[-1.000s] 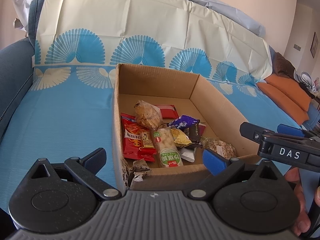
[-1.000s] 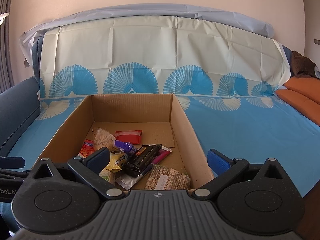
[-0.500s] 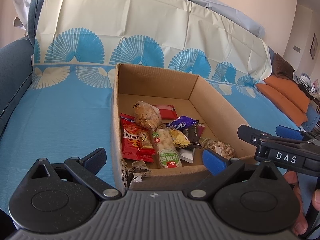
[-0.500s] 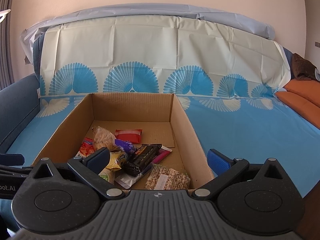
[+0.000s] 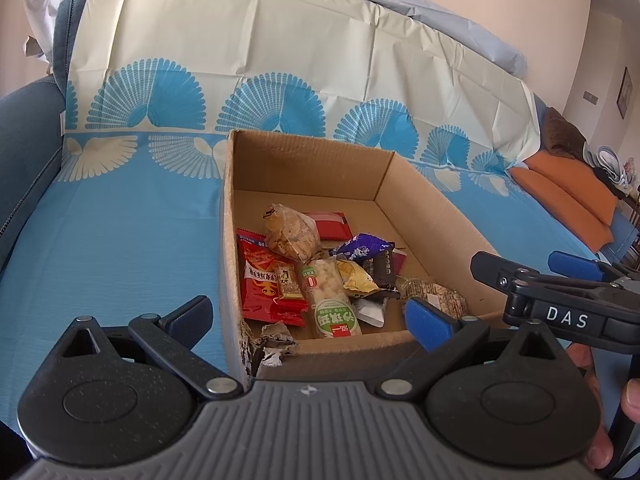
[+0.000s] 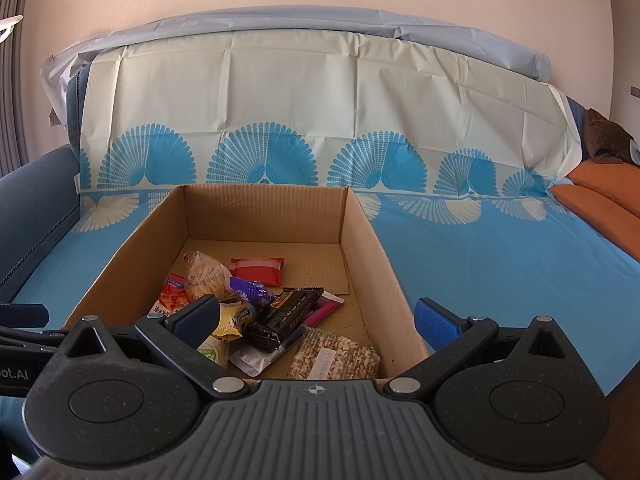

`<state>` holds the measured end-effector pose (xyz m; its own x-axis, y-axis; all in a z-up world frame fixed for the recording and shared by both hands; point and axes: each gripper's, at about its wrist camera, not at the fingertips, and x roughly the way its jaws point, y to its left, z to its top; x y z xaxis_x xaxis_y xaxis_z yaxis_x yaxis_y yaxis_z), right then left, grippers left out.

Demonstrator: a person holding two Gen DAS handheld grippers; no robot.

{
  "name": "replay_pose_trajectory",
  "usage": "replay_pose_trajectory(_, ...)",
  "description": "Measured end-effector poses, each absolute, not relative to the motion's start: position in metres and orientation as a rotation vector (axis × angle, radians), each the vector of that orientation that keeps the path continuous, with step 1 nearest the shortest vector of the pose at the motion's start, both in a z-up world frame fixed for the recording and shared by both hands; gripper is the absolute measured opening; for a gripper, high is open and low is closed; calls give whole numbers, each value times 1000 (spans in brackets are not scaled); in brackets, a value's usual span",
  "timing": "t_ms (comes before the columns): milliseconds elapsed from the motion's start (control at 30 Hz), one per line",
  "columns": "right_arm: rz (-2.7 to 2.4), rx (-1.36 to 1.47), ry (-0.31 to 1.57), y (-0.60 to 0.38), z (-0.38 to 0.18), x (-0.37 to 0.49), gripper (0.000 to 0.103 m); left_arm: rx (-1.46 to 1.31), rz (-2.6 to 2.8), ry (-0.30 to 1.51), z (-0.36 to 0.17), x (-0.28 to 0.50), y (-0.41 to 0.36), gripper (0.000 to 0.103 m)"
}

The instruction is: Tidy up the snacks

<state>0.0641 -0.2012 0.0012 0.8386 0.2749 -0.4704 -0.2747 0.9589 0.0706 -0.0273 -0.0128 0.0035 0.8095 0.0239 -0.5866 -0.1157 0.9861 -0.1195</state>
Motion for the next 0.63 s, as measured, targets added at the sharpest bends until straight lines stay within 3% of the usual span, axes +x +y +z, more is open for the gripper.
replay_pose_trajectory(633,277,46,492,-209,3,65,102,-98,47,580,3,-32,-20,102)
